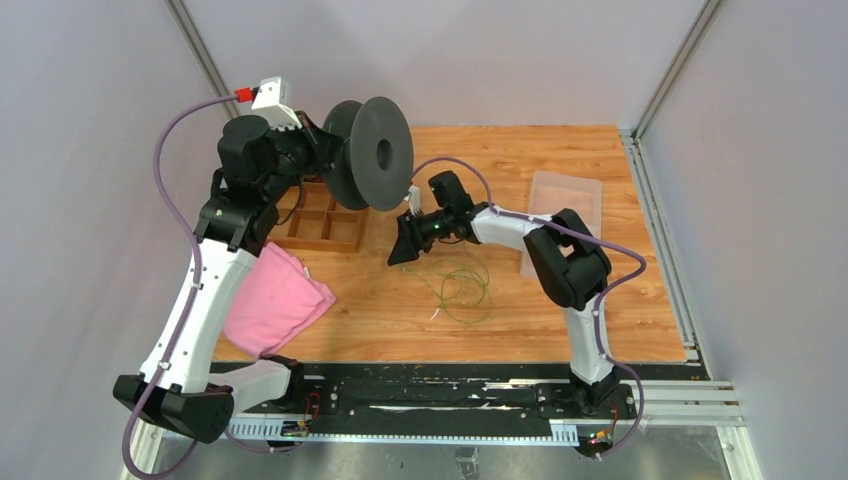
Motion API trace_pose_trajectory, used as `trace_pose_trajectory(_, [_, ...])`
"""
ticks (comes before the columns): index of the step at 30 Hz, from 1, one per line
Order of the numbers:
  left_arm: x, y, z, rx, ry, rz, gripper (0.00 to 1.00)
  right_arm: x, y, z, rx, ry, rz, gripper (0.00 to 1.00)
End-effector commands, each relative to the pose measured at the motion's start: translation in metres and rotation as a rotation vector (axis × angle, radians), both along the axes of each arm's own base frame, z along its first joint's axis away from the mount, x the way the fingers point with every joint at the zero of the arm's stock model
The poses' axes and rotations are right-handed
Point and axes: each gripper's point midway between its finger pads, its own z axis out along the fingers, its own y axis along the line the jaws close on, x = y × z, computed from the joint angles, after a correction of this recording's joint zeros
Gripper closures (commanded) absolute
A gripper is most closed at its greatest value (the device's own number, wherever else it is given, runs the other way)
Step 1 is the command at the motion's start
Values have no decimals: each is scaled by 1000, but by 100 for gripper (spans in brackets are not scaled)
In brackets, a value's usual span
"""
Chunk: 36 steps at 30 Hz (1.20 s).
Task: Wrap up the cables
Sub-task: Wrap the cable around the cable reel.
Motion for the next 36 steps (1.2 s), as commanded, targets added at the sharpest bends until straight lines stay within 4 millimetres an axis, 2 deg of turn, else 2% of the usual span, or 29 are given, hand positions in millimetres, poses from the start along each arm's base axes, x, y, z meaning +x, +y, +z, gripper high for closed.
trace_pose_trajectory(1, [2, -1, 25, -52, -82, -4, 100, -4, 20, 18, 65, -28, 51, 51])
trace_pose_trajectory(3, [3, 0, 24, -50, -83, -1, 100, -8, 21, 17, 62, -25, 57, 54])
trace_pose_trajectory(12, [4, 6, 26, -43, -92, 22, 100, -23, 23, 7, 43, 30, 90, 80])
trace_pose_trajectory(15, [7, 14, 26, -35, -92, 59, 100, -29, 18, 7, 32, 53, 98, 88])
trace_pose_trajectory(19, [13, 35, 26, -13, -91, 151, 100, -46, 4, 11, 20, 60, 116, 94])
trace_pose_trajectory(24, [24, 54, 22, 1, -81, 248, 100, -71, -12, 40, 57, 46, 175, 96])
trace_pose_trajectory(29, [35, 61, 17, 30, -79, 286, 100, -98, -31, 62, 82, 48, 254, 97])
trace_pose_trajectory(36, [46, 65, -5, 68, -58, 307, 100, -114, -43, 99, 109, -5, 302, 98])
